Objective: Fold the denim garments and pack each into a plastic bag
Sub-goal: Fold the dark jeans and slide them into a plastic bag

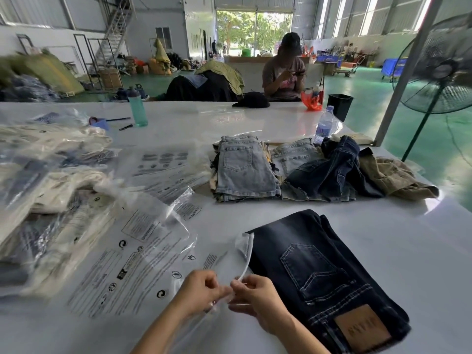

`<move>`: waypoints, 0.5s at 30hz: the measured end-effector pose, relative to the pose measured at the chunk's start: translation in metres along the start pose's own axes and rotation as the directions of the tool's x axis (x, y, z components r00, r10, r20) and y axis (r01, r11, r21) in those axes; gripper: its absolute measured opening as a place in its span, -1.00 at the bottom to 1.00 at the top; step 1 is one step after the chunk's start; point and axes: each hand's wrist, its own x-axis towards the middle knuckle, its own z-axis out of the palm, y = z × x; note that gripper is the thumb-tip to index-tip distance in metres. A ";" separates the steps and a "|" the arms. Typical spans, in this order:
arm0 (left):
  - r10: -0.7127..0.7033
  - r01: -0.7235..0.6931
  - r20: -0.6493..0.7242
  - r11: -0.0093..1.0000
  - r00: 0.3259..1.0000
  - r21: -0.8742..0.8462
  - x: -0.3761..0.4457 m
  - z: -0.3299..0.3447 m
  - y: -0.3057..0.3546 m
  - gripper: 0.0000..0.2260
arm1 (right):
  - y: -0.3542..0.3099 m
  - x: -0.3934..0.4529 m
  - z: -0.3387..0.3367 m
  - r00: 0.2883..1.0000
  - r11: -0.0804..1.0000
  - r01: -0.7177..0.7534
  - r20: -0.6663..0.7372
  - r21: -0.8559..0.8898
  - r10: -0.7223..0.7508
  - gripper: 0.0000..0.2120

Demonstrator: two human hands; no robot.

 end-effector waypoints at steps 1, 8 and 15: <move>-0.011 0.011 0.011 1.000 1.000 -0.019 -0.001 -0.002 -0.002 -0.72 | 0.001 0.001 0.000 1.000 1.000 -0.010 0.012 -0.004 0.010 -0.92; -0.103 0.119 0.105 0.980 0.989 -0.158 -0.005 0.010 -0.014 -0.80 | 0.002 0.005 0.011 0.998 0.997 -0.056 -0.029 -0.045 0.055 -0.82; 0.170 -0.108 -0.316 0.973 0.933 0.206 -0.001 -0.011 0.001 -0.72 | -0.009 0.007 0.000 0.983 0.990 0.012 -0.183 -0.138 -0.037 -0.90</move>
